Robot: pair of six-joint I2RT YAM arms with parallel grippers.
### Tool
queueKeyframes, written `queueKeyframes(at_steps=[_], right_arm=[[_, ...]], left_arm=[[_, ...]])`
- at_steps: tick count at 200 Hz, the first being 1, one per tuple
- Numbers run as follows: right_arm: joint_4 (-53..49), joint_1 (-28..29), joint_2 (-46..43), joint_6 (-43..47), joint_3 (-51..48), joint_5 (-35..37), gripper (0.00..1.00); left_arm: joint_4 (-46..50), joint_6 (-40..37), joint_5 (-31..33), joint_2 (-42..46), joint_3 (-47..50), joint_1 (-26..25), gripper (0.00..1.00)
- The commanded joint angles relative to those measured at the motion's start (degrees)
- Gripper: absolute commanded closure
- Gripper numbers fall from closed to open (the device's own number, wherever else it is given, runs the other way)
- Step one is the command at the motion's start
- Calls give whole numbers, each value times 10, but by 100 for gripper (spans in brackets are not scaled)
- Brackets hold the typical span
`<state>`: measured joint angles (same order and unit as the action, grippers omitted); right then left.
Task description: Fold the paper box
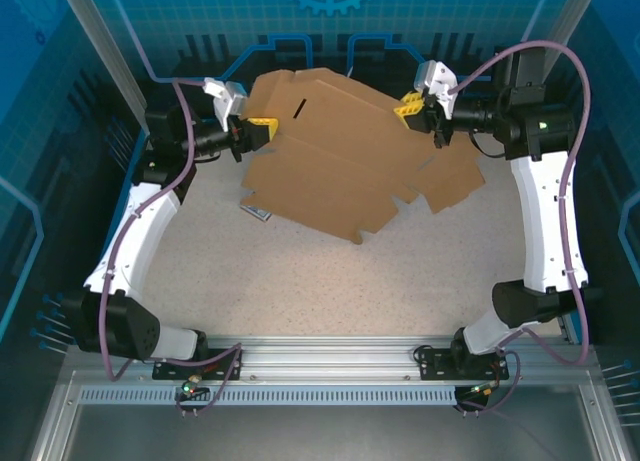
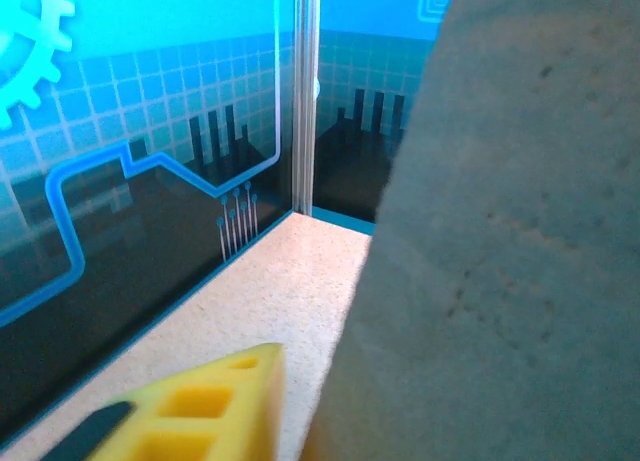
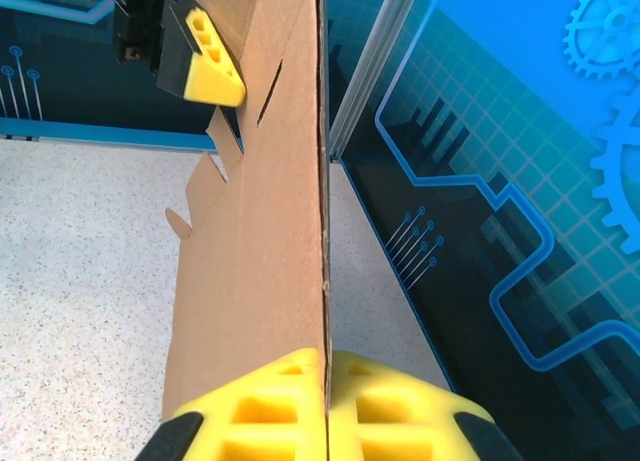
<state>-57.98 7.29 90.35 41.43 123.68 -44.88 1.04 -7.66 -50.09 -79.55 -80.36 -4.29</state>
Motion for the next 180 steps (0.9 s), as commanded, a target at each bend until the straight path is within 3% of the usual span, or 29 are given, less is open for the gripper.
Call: queueKeyframes(at_steps=[1, 21, 43, 115, 180], right_arm=[[62, -7, -31, -34, -31, 4, 100], [118, 0, -56, -50, -79, 46, 100], [182, 30, -92, -33, -154, 139, 100], [371, 154, -146, 82, -339, 465, 100], [521, 197, -162, 154, -462, 596, 100]], left_arm=[[-43, 44, -36, 24, 2, -1, 87], [-45, 93, -26, 29, -4, -1, 94], [-51, 164, -15, 35, -6, -3, 99], [-59, 315, 26, 39, -5, -13, 100], [-81, 351, 20, 34, 1, -24, 100]])
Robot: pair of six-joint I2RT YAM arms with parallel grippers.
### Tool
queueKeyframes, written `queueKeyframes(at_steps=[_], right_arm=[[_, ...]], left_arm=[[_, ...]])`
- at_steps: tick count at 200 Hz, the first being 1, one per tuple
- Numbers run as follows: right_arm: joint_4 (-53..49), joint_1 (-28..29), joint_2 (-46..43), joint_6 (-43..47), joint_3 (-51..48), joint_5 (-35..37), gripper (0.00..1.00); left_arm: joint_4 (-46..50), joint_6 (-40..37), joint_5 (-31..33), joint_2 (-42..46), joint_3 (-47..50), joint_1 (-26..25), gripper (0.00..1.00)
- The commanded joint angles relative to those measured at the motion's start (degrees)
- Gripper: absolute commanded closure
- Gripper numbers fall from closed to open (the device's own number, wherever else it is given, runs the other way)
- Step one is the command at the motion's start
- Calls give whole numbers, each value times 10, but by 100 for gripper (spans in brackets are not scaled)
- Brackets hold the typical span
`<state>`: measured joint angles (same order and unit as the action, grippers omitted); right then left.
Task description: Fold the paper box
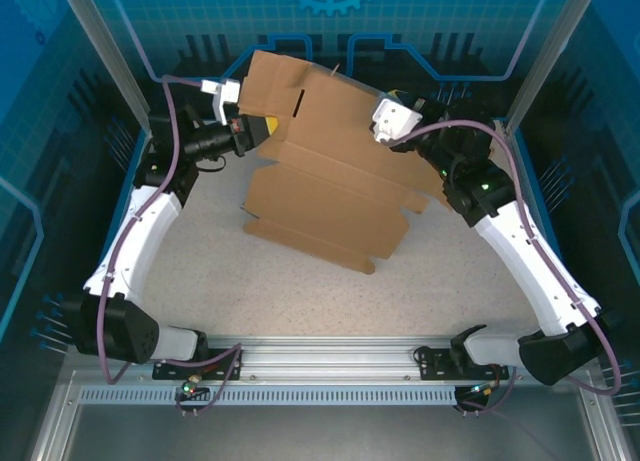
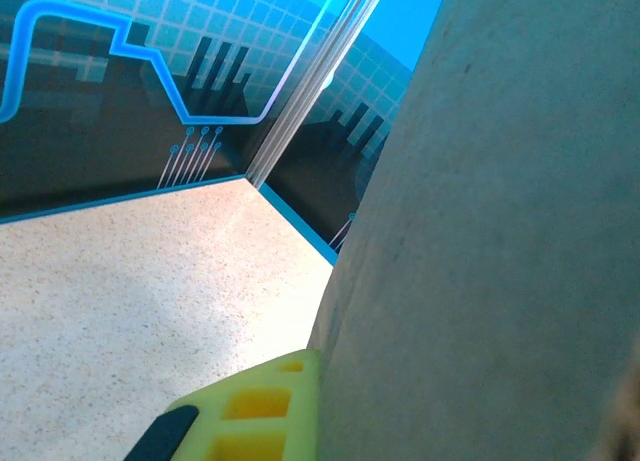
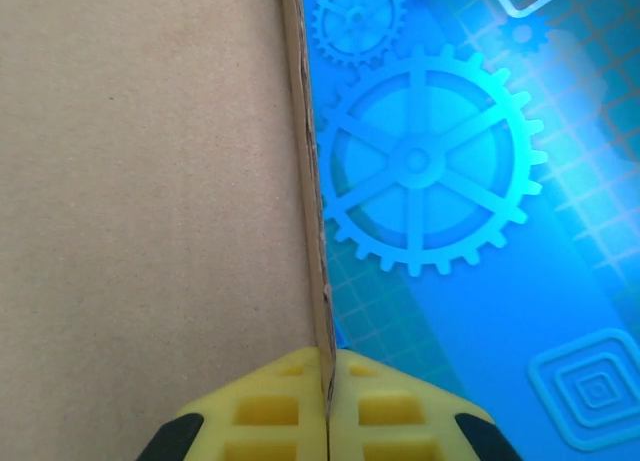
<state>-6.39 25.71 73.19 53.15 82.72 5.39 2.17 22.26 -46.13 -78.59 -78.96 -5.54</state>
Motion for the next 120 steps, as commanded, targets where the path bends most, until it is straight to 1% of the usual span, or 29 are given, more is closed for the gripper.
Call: queueKeyframes(at_steps=[1, 39, 76, 96, 120], right_arm=[[7, 13, 10, 38, -54, 94, 100], [47, 19, 6, 65, -90, 112, 100], [29, 16, 5, 62, -90, 104, 100], [-23, 7, 4, 29, -71, 71, 100], [-152, -26, 12, -56, -9, -11, 100]], left_arm=[[-92, 52, -19, 24, -13, -12, 100], [-94, 61, -23, 21, -12, -12, 100], [-92, 56, -20, 19, -4, -12, 100], [-88, 49, -13, 18, 3, -12, 100], [-75, 36, 1, 16, 18, -12, 100]])
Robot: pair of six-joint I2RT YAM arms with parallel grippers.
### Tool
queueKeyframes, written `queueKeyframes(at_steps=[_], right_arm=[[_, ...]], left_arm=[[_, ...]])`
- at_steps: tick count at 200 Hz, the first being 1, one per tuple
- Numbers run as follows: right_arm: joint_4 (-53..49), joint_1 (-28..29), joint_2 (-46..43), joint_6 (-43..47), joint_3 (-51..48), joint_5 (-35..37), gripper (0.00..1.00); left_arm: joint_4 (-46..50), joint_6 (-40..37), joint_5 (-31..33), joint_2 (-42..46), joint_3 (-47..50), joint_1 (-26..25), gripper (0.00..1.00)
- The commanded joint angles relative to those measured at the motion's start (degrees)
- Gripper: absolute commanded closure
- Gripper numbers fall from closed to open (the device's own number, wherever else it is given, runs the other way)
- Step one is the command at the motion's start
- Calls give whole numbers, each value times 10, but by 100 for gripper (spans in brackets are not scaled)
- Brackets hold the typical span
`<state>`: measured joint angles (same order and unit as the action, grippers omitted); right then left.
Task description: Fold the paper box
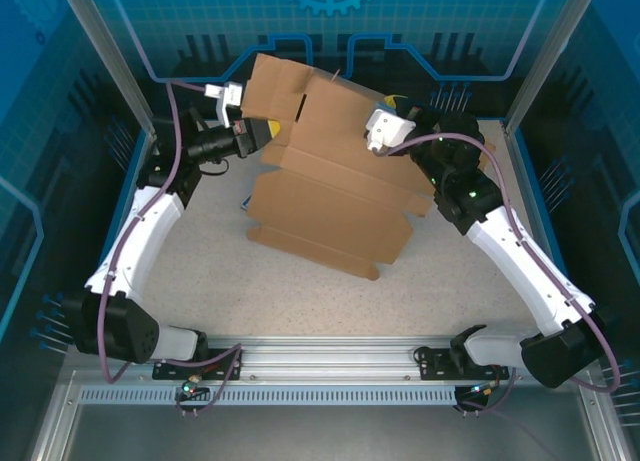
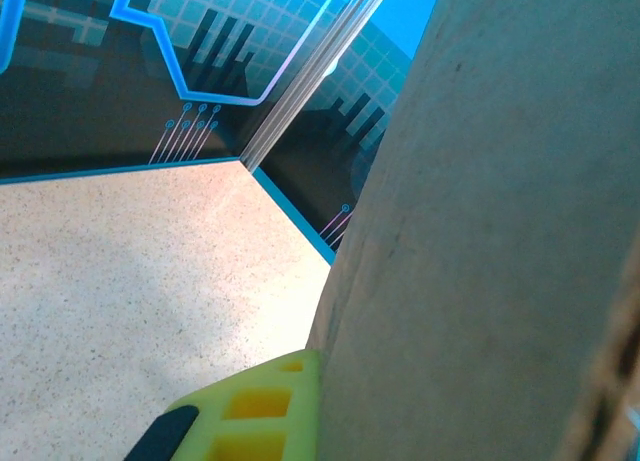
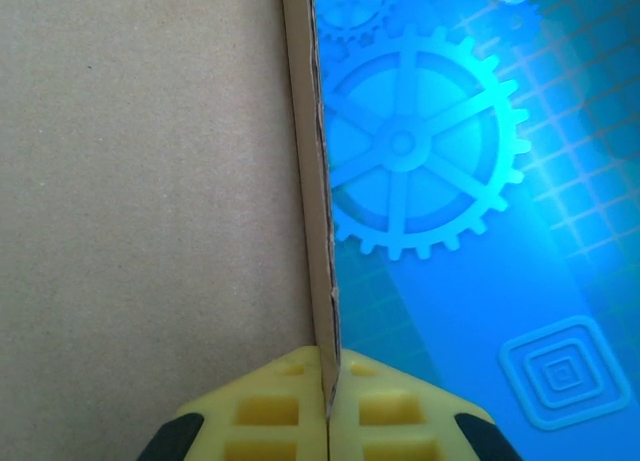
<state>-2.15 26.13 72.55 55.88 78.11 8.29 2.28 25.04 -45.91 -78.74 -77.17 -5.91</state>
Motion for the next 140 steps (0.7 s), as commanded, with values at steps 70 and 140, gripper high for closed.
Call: queueKeyframes(at_steps=[70, 140], right_arm=[[-410, -108, 78, -229, 148, -174, 100], [-417, -182, 112, -307, 134, -218, 100]], left_arm=[[-81, -4, 16, -12, 18, -8, 99], [-82, -12, 65, -76, 26, -8, 74]])
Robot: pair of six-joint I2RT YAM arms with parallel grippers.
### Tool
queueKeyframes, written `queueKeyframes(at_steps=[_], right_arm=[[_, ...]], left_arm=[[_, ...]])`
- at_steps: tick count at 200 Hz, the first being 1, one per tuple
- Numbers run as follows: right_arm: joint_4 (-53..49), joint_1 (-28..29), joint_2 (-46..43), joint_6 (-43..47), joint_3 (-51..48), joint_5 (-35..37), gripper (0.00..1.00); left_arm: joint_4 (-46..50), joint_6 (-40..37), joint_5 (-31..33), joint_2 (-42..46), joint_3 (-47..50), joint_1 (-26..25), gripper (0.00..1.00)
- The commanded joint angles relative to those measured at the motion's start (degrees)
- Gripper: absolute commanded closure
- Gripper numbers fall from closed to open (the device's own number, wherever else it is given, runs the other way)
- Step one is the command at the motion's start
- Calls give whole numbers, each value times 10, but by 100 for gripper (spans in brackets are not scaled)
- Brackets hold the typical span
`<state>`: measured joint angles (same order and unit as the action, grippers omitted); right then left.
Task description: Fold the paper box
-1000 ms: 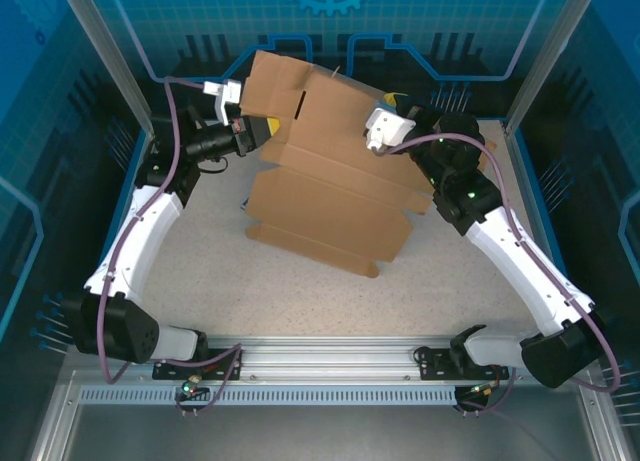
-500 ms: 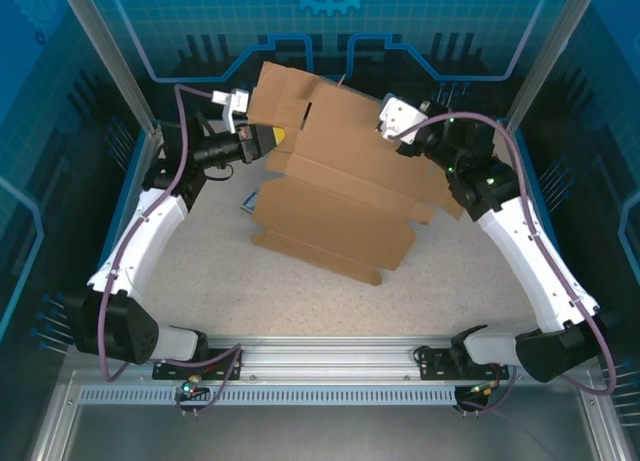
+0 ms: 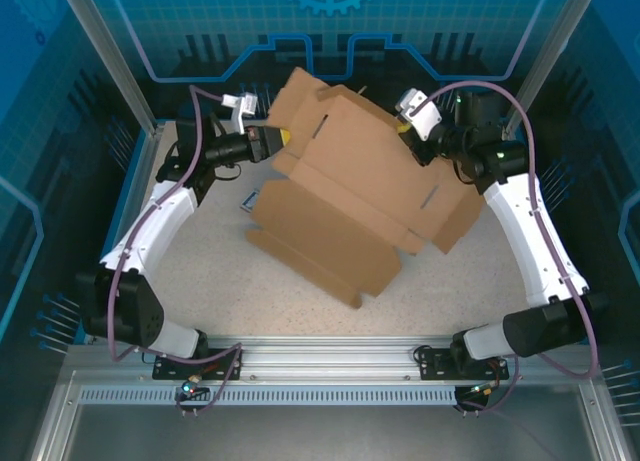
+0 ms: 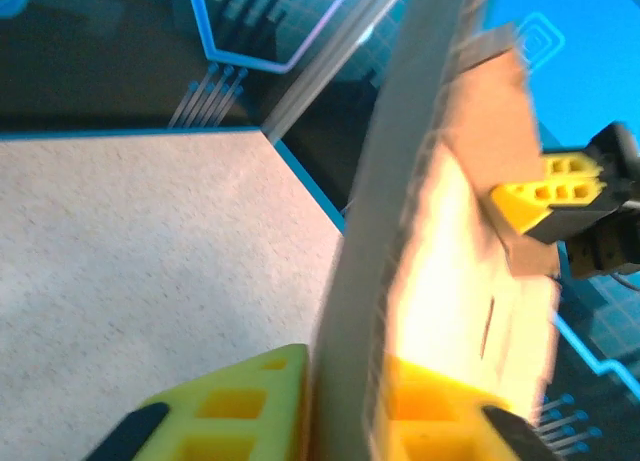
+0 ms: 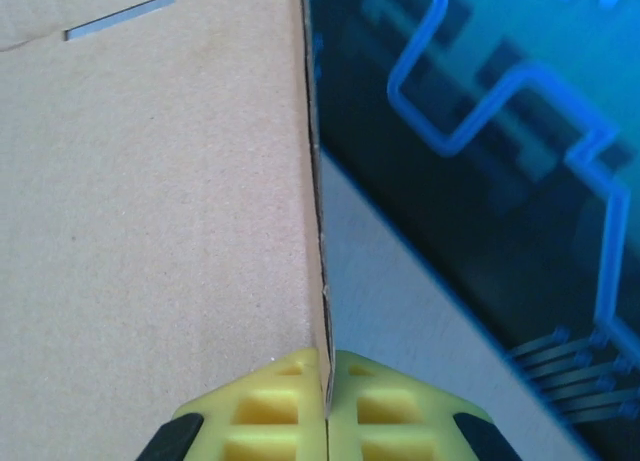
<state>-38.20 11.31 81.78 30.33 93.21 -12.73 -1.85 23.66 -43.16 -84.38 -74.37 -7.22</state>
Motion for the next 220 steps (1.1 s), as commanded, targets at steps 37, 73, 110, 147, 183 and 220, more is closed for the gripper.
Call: queueKeyframes(at_steps=[37, 73, 110, 147, 183, 220], right_arm=[[-58, -68, 44, -82, -45, -22, 100], [-73, -89, 80, -105, -31, -16, 100], [-81, -90, 100, -116, -25, 1, 100], [-74, -90, 100, -123, -31, 5, 100], [-68, -90, 102, -130, -34, 5, 100], [-70, -91, 101, -131, -35, 8, 100]], left_arm=[[-3, -8, 102, -51, -6, 5, 47], [-28, 13, 115, -40, 31, 0, 38], [-55, 13, 146, -27, 87, -45, 34], [-53, -8, 201, -43, 113, -127, 30], [-61, -19, 235, -92, 114, -199, 29], [-90, -43, 271, -145, 111, -251, 28]])
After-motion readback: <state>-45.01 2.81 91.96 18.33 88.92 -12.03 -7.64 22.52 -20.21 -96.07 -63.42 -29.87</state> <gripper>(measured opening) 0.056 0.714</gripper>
